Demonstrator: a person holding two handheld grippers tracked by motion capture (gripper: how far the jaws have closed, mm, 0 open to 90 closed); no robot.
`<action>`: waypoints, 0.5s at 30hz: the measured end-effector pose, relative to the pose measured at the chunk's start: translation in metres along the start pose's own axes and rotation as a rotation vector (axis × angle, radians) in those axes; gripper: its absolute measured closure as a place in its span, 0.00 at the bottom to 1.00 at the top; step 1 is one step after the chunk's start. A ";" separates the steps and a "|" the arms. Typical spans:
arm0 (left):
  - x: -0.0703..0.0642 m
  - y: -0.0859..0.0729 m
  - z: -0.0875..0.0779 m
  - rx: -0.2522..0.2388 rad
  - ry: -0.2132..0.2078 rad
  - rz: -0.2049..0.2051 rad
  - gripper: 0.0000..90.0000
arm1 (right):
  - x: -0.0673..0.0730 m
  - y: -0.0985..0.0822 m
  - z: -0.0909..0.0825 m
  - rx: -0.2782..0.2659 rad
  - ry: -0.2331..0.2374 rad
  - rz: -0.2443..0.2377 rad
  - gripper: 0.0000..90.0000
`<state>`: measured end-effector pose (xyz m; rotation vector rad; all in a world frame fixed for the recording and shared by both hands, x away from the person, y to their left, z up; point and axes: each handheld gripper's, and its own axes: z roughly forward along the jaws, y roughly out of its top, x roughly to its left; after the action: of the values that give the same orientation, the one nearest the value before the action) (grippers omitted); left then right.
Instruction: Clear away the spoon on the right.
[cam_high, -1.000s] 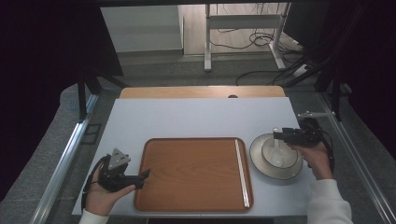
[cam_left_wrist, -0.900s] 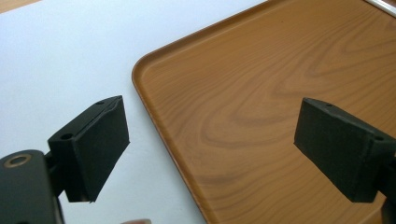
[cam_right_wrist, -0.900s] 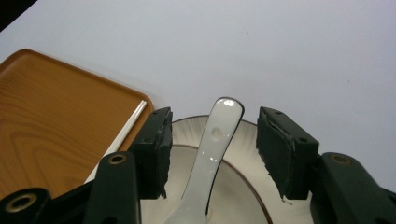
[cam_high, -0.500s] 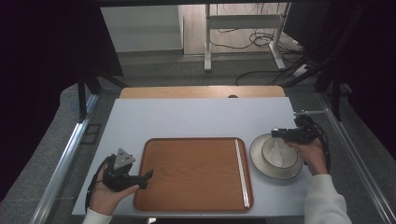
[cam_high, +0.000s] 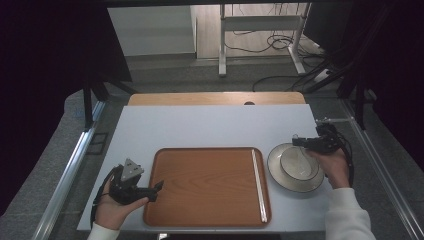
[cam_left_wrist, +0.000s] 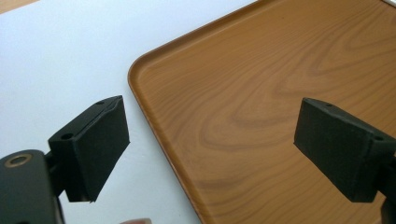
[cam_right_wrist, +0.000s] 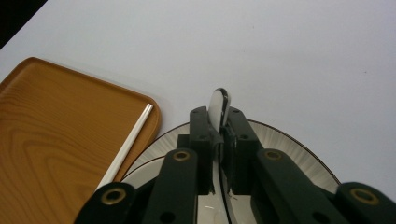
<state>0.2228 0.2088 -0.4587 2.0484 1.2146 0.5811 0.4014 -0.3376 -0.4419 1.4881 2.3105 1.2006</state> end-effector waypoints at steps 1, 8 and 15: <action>0.000 0.000 0.000 0.001 0.000 0.002 0.11 | 0.002 0.000 -0.003 -0.012 -0.012 -0.007 0.95; -0.002 0.001 0.003 0.006 -0.005 0.008 0.11 | 0.018 0.002 -0.021 -0.081 -0.048 -0.066 0.96; -0.003 0.000 0.006 0.014 -0.005 0.008 0.11 | 0.037 0.010 -0.038 -0.142 -0.043 -0.118 0.96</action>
<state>0.2249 0.2042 -0.4627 2.0657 1.2115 0.5727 0.3706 -0.3261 -0.3988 1.2983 2.2006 1.2595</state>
